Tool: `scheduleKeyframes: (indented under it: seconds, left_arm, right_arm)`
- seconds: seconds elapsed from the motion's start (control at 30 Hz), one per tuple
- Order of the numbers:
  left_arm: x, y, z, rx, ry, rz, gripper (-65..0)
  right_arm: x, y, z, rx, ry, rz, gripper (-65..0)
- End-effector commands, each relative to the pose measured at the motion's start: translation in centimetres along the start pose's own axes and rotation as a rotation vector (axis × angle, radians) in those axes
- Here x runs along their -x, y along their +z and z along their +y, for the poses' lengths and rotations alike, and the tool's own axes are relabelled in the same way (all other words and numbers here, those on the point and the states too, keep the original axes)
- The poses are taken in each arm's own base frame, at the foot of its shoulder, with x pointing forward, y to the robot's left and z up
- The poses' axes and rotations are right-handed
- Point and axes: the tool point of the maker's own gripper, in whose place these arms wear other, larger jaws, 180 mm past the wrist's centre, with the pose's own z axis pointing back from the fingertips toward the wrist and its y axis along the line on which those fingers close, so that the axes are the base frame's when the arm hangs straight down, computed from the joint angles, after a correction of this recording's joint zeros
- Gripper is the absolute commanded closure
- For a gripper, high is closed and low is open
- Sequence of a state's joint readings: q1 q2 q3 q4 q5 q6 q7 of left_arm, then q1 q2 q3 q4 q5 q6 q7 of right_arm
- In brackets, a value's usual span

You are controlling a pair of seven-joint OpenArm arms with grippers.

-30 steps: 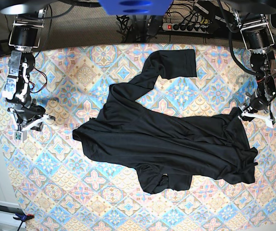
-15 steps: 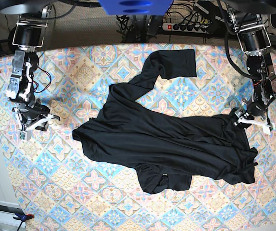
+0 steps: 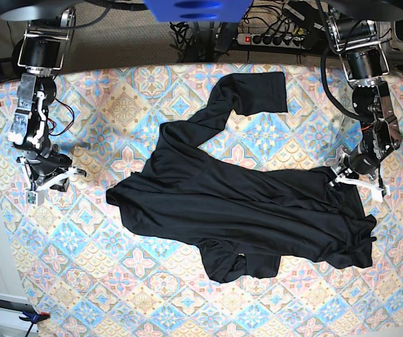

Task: Layout the t-shirt on the table in an organized manner, then fold the t-shirt properly
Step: 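Grasp the shirt side edge with the left gripper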

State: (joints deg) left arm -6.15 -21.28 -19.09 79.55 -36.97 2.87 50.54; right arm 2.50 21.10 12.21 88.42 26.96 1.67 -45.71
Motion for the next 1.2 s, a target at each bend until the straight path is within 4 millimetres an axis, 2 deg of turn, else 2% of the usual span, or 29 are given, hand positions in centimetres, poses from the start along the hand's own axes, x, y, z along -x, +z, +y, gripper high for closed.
scheduleKeyframes:
  seconds: [0.0,0.43,0.53,0.67,0.9,1.07,1.17]
  left_arm:
    - [-2.1,0.5,-0.4,0.014,-0.015,-0.055,-28.4]
    - [-2.4,0.8,0.2,0.004,-0.009,-0.061,-28.4]
    - [-3.2,1.3,1.2,-0.015,0.008,-0.081,-28.4]
    - [-3.2,1.3,1.3,-0.017,0.007,-0.081,-28.4]
    - [-2.2,1.1,1.7,-0.025,0.012,-0.061,-28.4]
    - [0.1,-0.5,3.3,-0.055,0.073,0.013,-28.4]
    - [0.4,-0.7,3.3,-0.055,0.081,0.02,-28.4]
  right_arm:
    - [-2.3,0.5,-0.5,0.008,0.011,-0.063,-12.1]
    - [-2.3,0.5,-0.6,0.009,0.009,-0.062,-12.1]
    - [-2.2,0.5,-0.6,0.009,0.009,-0.061,-12.1]
    - [-2.2,0.5,-0.6,0.009,0.009,-0.061,-12.1]
    - [-2.2,0.5,-0.6,0.009,0.009,-0.061,-12.1]
    - [-2.2,0.5,-0.6,0.009,0.009,-0.061,-12.1]
    - [-2.2,0.5,-0.6,0.009,0.009,-0.061,-12.1]
